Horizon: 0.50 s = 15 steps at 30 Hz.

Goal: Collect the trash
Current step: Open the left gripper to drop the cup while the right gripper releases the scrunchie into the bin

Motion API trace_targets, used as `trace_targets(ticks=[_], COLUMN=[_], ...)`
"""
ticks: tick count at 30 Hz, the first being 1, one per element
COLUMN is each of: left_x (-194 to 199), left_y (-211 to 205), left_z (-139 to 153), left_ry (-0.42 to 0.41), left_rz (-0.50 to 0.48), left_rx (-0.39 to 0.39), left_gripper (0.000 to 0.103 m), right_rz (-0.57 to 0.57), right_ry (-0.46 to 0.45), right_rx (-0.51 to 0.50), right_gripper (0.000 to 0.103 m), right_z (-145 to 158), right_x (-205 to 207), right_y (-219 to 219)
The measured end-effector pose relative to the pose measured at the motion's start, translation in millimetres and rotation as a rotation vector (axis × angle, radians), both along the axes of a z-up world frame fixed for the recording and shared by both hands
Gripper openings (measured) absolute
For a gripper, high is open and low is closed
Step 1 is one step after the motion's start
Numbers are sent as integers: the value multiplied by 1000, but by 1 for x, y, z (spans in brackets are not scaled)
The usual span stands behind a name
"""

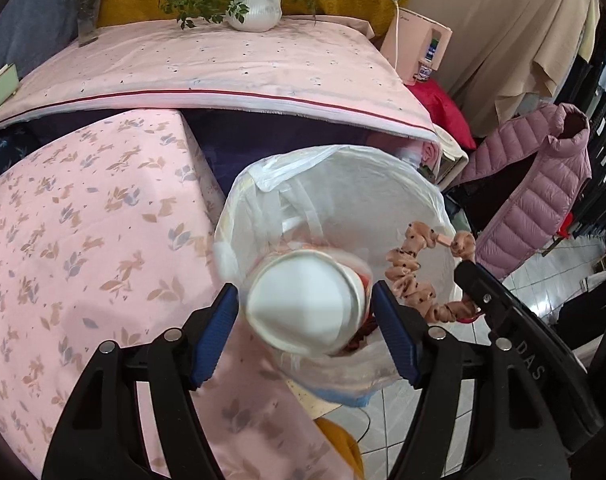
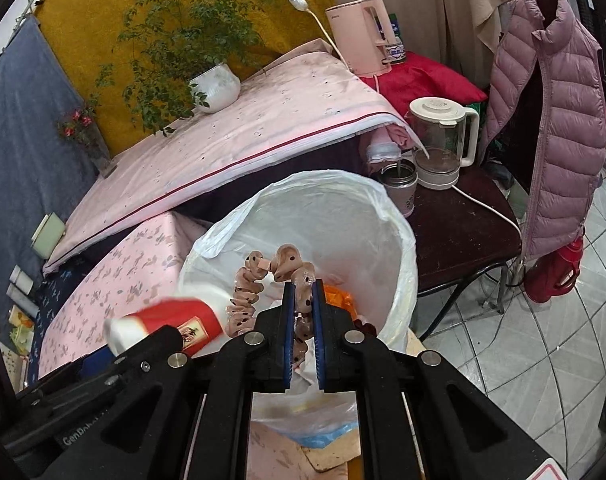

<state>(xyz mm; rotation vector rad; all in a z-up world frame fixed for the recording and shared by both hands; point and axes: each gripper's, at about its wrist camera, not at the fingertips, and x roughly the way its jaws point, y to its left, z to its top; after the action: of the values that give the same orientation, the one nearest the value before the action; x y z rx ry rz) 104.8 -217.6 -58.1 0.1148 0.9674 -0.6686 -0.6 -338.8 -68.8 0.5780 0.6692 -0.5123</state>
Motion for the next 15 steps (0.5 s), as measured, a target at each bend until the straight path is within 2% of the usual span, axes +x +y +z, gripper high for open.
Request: trace_targets(ticks=[1, 2, 5, 11, 15], left_x=[1, 2, 3, 4, 8], left_y=[0, 1, 6, 21, 33], left_z=[1, 2, 2, -2, -8], left_ry=[-15, -28, -45, -111, -116], left_rz=[15, 27, 39, 79, 109], left_rx=[-2, -2, 7, 84, 113], left_gripper=[78, 80, 80, 80, 80], right_rz=[-5, -9, -16, 1, 33], right_ry=[1, 1, 5, 29, 50], right_rx=[-1, -1, -2, -3, -17], right_gripper=[8, 8, 8, 8, 9], right_z=[0, 0, -2, -9, -11], right_x=[1, 1, 4, 17, 30], right_y=[-2, -4, -9, -7, 1])
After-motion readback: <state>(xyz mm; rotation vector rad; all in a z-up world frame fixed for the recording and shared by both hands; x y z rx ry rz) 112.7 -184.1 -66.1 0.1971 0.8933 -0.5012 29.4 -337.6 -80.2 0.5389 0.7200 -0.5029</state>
